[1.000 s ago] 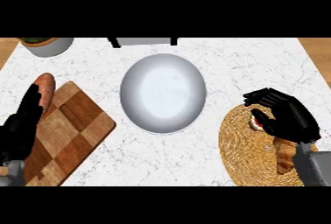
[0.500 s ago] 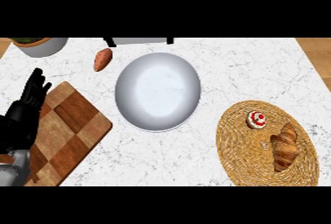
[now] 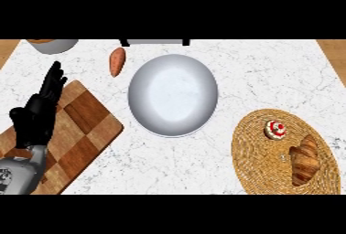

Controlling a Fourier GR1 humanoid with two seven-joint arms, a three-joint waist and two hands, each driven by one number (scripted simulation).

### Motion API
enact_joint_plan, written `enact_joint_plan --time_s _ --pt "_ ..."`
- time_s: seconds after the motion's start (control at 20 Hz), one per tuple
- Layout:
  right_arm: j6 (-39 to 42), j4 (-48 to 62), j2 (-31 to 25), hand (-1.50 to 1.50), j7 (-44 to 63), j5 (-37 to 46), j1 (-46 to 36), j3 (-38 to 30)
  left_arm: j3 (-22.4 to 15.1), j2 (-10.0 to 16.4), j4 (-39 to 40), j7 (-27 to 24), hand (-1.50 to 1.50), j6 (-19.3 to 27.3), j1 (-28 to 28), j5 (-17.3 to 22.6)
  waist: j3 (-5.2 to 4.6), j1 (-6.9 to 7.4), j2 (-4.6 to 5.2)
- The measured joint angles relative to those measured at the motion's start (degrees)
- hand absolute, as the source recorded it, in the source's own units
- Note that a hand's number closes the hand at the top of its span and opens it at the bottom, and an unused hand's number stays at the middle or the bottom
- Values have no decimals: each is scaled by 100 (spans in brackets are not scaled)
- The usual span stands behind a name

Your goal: Pick the croissant from the placemat and place it in the bowl

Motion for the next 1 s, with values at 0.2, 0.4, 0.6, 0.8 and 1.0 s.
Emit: enact_joint_plan --time_s 0.2,0.4,0.6,0.8,1.0 --pt "-8 -389 -295 -150 296 534 3 325 -62 -88 -51 140 0 -4 -94 -90 -6 54 -4" --pt "139 -793 -404 -150 597 902 -25 606 0 -161 -1 127 0 -41 -118 -173 -9 71 -5" --pt "303 -1319 -303 -150 1084 1101 -47 873 106 -204 -13 78 0 -166 -44 -192 -10 79 -9" --pt "477 -1493 -238 -150 1443 1425 -268 1136 157 -290 -77 86 0 -220 9 -308 -8 96 -6" --pt "530 -1781 -78 -150 1952 1836 -363 1506 186 -358 -135 191 0 -249 -32 -423 -8 95 -6"
